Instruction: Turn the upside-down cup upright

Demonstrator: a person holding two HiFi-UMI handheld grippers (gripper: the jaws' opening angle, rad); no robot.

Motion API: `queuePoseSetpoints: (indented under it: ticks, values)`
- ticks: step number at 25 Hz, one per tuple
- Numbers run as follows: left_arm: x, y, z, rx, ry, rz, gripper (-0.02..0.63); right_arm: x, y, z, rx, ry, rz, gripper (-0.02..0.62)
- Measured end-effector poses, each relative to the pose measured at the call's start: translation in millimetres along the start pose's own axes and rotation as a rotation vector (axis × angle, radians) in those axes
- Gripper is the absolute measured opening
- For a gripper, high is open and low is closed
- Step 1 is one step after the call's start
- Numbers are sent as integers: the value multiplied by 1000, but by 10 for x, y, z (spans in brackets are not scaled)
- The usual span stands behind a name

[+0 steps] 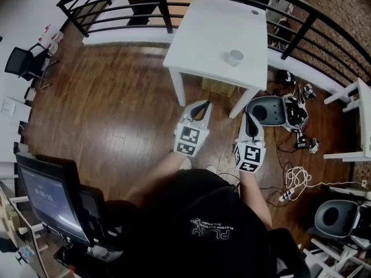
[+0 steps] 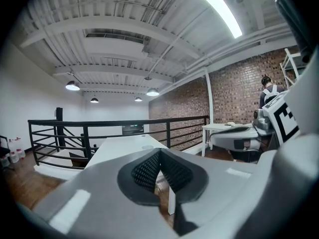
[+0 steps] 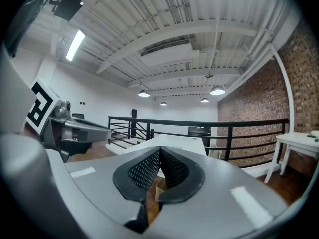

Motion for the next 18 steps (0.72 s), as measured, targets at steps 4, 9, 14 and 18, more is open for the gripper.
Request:
queuePoseSetpoints:
  ticks: [4, 9, 14, 18]
  values:
    - [-37, 7, -43, 5, 13, -6, -2, 58, 67, -52, 14, 72, 14, 14]
    - [-44, -22, -52, 7, 9, -13, -2, -1, 99, 13, -3, 64, -2, 14]
    - [-31, -42, -57, 5, 4, -15, -3, -46, 67, -16, -2, 60, -12, 14]
    - [29, -40, -39, 7, 5, -14, -2, 53, 11, -6, -1, 61, 11, 12]
Point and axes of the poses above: the fingertips, and each gripper's own axes: y backward along the fingers, x to its left, z out of its top, the point moved 3 cm from there along y, backward along the fingers, and after that the axes turned 5 degrees about y, right-handed, at the moved point
